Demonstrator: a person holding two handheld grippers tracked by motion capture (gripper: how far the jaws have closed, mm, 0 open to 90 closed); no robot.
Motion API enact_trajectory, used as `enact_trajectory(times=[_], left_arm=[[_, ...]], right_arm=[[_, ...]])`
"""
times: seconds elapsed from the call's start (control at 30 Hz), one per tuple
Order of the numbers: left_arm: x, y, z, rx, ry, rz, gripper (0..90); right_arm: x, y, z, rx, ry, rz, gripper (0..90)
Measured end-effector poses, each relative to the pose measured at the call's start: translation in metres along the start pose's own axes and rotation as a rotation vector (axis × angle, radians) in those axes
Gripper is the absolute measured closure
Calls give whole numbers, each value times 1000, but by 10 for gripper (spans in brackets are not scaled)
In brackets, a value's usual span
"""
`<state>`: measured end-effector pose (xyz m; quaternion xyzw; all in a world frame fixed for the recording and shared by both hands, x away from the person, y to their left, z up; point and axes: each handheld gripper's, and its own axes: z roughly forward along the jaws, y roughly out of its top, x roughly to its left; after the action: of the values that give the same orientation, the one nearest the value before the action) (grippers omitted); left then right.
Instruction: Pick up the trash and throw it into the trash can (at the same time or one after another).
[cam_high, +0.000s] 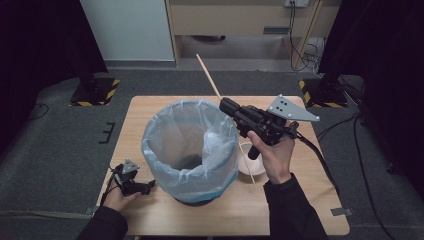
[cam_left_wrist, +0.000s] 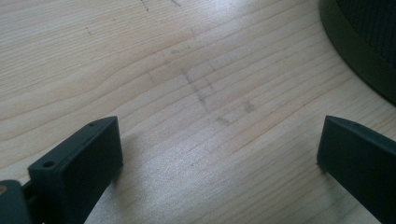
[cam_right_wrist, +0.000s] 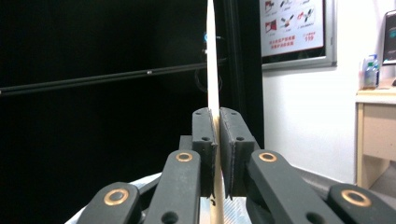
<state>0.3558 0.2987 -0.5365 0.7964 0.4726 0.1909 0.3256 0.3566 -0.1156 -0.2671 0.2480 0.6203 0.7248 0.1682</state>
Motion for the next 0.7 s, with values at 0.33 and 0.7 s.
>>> enact_trajectory(times=[0.33,0.7], left_arm=[[0,0,0,0,0,1,0],[0,0,0,0,0,1,0]], right_arm=[[4,-13,18,69,14,14,856],[1,-11,18,61,6,22,759]])
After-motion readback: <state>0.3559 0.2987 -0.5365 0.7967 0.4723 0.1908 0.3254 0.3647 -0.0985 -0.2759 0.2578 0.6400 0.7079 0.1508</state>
